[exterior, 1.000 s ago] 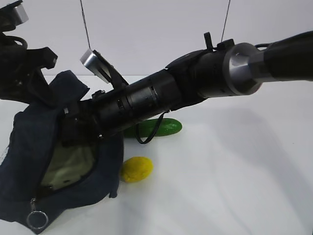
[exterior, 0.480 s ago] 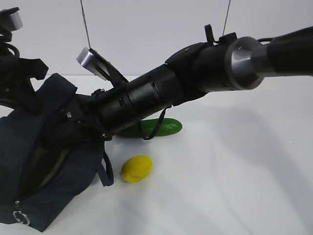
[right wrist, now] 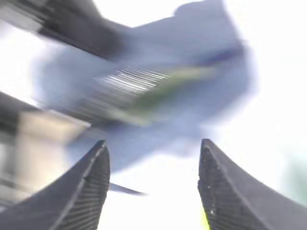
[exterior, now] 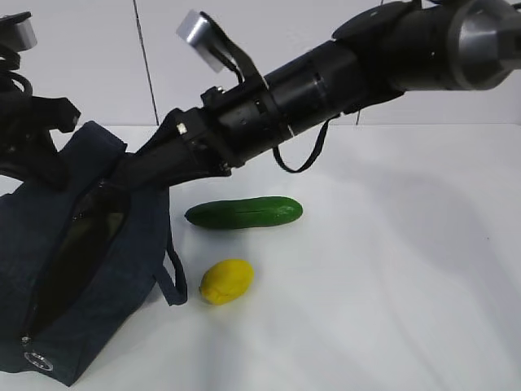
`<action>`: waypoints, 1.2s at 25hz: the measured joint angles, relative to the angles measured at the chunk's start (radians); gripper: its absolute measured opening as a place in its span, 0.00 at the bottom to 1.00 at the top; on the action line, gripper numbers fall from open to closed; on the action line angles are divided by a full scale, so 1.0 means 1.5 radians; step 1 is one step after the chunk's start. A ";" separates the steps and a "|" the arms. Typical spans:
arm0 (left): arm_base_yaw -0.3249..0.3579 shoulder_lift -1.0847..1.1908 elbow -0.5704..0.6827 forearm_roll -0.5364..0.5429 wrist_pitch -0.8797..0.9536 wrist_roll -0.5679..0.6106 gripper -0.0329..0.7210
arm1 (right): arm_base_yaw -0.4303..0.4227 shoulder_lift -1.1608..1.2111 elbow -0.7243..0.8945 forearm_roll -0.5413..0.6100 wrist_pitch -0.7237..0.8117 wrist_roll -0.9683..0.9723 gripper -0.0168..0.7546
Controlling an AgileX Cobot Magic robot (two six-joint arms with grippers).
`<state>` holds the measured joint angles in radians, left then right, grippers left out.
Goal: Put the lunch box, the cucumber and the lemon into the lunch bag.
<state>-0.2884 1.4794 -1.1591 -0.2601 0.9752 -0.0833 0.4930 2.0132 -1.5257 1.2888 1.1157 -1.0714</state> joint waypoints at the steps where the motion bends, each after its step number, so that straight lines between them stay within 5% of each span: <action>1: 0.000 0.000 0.000 0.000 0.000 0.000 0.03 | -0.009 -0.002 -0.012 -0.011 0.011 0.000 0.61; 4: 0.000 0.000 0.000 -0.006 0.000 0.000 0.03 | -0.029 -0.003 -0.060 -0.076 0.028 -0.001 0.61; 12: 0.000 0.000 0.000 -0.011 0.000 0.000 0.03 | -0.042 -0.005 -0.200 -0.459 -0.026 -0.031 0.61; 16: 0.000 0.000 0.000 -0.012 -0.003 0.000 0.03 | -0.042 0.014 -0.211 -0.583 -0.039 -0.088 0.61; 24: 0.000 0.000 0.000 -0.013 -0.013 0.000 0.03 | -0.042 0.106 -0.212 -0.643 -0.055 -0.178 0.61; 30: 0.000 0.000 0.000 -0.015 -0.015 0.000 0.03 | -0.042 0.166 -0.244 -0.648 -0.072 -0.185 0.73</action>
<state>-0.2884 1.4794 -1.1591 -0.2824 0.9522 -0.0833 0.4305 2.2621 -1.8915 0.3164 1.0073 -1.3495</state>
